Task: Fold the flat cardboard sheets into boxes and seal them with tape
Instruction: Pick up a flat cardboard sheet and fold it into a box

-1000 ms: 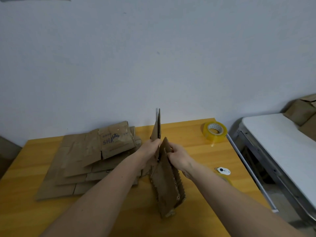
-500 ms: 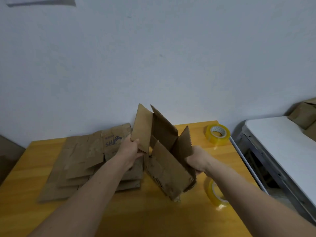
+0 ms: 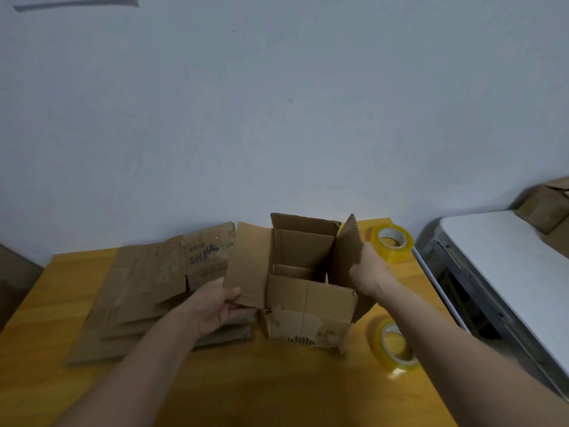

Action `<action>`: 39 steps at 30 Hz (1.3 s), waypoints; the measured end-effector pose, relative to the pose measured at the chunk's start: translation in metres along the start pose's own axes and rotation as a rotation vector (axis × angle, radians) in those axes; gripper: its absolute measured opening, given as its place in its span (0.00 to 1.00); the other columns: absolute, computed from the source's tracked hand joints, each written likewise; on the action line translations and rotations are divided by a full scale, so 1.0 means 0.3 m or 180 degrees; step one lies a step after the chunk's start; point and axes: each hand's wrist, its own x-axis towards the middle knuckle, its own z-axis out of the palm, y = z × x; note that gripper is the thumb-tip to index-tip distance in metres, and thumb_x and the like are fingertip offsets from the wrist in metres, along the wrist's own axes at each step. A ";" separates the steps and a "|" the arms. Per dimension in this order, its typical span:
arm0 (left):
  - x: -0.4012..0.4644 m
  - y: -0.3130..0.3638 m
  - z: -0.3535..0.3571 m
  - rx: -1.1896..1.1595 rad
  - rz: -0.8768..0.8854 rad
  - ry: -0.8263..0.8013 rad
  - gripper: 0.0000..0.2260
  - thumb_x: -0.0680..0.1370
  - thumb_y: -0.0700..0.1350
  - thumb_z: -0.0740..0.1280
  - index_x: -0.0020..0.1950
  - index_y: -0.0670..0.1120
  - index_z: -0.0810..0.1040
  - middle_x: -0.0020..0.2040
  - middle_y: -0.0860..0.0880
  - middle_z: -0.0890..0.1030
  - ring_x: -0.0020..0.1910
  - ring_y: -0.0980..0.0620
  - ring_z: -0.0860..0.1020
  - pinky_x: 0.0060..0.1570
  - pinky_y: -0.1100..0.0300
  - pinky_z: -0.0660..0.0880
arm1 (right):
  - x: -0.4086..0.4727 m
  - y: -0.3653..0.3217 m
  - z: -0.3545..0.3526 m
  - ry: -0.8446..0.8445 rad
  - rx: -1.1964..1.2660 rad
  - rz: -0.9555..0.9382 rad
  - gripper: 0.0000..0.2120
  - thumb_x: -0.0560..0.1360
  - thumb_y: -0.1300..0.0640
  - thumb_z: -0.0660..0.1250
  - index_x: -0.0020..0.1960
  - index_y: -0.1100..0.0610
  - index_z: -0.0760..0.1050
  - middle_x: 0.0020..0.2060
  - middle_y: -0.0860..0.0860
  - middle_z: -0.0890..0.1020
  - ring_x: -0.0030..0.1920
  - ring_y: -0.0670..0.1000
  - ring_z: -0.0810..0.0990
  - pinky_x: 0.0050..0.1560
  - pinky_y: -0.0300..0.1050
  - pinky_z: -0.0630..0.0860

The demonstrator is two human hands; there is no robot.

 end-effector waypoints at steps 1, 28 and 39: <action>0.002 0.001 0.002 -0.0006 -0.0007 -0.0004 0.11 0.82 0.34 0.57 0.61 0.42 0.73 0.50 0.39 0.83 0.49 0.43 0.83 0.38 0.54 0.82 | 0.001 -0.001 0.006 0.0026 -0.0060 0.0001 0.17 0.77 0.65 0.59 0.65 0.60 0.61 0.47 0.56 0.74 0.47 0.57 0.76 0.42 0.51 0.76; 0.380 -0.036 0.165 0.0387 0.0209 0.0339 0.22 0.82 0.52 0.58 0.75 0.45 0.64 0.71 0.43 0.69 0.69 0.39 0.68 0.63 0.36 0.69 | 0.191 0.024 0.054 0.0061 0.2540 -0.0133 0.25 0.75 0.71 0.57 0.69 0.54 0.71 0.46 0.58 0.82 0.38 0.57 0.82 0.33 0.49 0.80; 0.375 -0.330 0.109 0.0217 0.1781 0.0567 0.14 0.80 0.39 0.62 0.65 0.44 0.75 0.56 0.47 0.82 0.57 0.46 0.78 0.58 0.51 0.75 | 0.089 0.188 0.234 0.0684 0.3423 -0.0887 0.22 0.73 0.76 0.54 0.51 0.57 0.80 0.28 0.53 0.79 0.21 0.48 0.76 0.22 0.35 0.72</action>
